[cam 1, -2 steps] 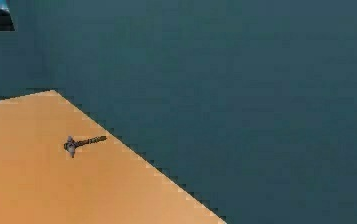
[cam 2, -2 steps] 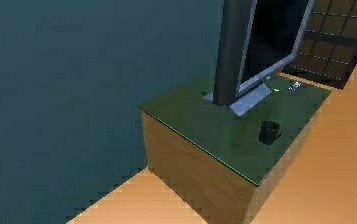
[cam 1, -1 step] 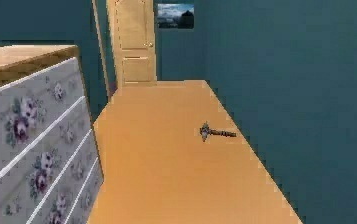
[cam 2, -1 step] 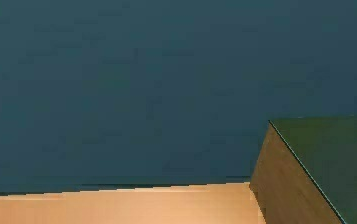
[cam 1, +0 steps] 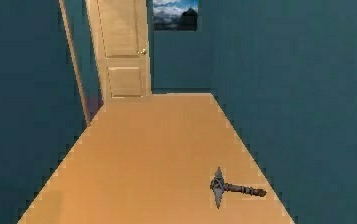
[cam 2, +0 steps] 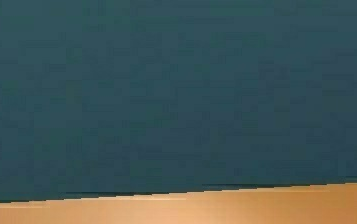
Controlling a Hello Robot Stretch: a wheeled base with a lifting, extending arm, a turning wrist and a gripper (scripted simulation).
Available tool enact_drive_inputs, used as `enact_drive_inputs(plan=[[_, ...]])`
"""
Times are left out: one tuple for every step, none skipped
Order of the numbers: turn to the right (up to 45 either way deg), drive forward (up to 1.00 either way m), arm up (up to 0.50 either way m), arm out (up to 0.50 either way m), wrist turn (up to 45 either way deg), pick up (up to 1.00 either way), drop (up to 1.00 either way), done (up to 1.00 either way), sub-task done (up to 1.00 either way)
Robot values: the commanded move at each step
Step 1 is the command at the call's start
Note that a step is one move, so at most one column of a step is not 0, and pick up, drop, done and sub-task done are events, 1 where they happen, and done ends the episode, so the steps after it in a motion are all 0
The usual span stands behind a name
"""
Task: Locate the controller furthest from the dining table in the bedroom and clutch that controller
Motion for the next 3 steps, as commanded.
enact_drive_inputs(plan=[[-6.0,0.00,0.00,0.00,0.0,0.00,0.00,0.00,0.00],[0.0,0.80,0.00,0.00,0.0,0.00,0.00,0.00,0.00],[-15.0,0.00,0.00,0.00,0.0,0.00,0.00,0.00,0.00]])
